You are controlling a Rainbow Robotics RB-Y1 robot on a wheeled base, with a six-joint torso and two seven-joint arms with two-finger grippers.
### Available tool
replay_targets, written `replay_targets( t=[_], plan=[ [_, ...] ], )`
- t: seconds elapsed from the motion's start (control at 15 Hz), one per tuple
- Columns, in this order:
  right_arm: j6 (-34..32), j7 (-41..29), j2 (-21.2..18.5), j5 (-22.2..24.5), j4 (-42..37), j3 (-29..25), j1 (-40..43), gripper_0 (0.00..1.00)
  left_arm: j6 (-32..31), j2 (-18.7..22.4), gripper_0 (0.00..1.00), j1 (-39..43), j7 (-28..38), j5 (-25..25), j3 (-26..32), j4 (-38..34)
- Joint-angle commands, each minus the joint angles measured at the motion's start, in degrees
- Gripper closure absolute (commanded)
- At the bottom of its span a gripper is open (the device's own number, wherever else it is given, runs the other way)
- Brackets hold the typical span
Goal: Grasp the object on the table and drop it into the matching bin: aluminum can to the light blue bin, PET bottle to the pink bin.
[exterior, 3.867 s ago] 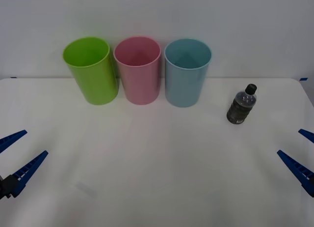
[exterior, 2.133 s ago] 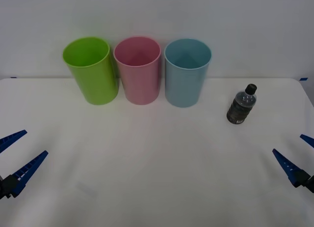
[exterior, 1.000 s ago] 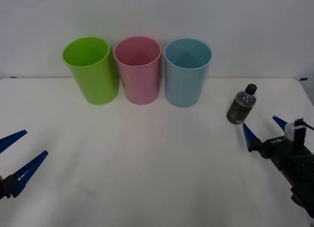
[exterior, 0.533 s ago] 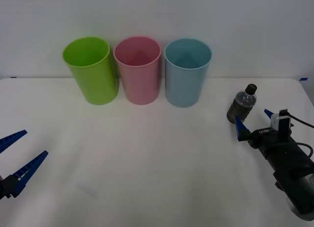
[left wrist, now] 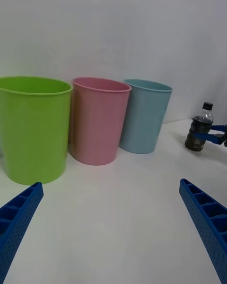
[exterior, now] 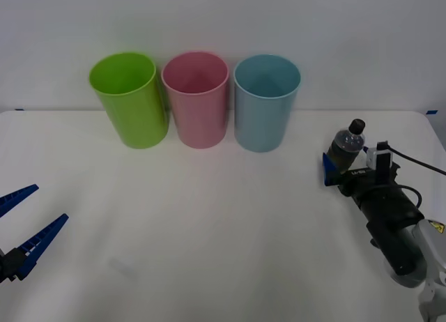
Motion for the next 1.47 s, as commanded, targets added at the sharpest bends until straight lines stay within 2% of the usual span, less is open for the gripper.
replay_targets(
  t=[0.07,0.33,0.67,0.73,0.8,0.87,0.93,1.47],
  plan=[
    [1.2,0.2,0.1,0.6,3.0,0.0,-2.7,0.00,0.0,0.0,0.00,0.0,0.0,0.0,0.0,0.0],
    [2.2,0.5,0.5,0.9,7.4,0.0,-6.5,0.00,0.0,0.0,0.00,0.0,0.0,0.0,0.0,0.0],
    [3.0,0.6,0.7,1.0,7.5,0.1,-6.7,0.00,0.0,0.0,0.00,0.0,0.0,0.0,0.0,0.0],
    [3.1,0.6,0.7,1.0,7.4,0.0,-6.7,0.06,0.0,0.0,0.00,0.0,0.0,0.0,0.0,0.0],
    [3.1,0.6,0.7,1.0,7.4,0.1,-6.7,0.55,0.0,0.0,0.00,0.0,0.0,0.0,0.0,0.0],
    [3.1,0.6,0.7,1.0,7.5,0.0,-6.7,0.94,0.0,0.0,0.00,0.0,0.0,0.0,0.0,0.0],
    [3.0,0.6,0.7,1.0,7.4,0.1,-6.7,1.00,0.0,0.0,0.00,0.0,0.0,0.0,0.0,0.0],
    [-0.9,0.6,0.7,1.0,7.2,-1.8,-6.6,1.00,0.0,0.0,0.00,0.0,0.0,0.0,0.0,0.0]
  ],
)
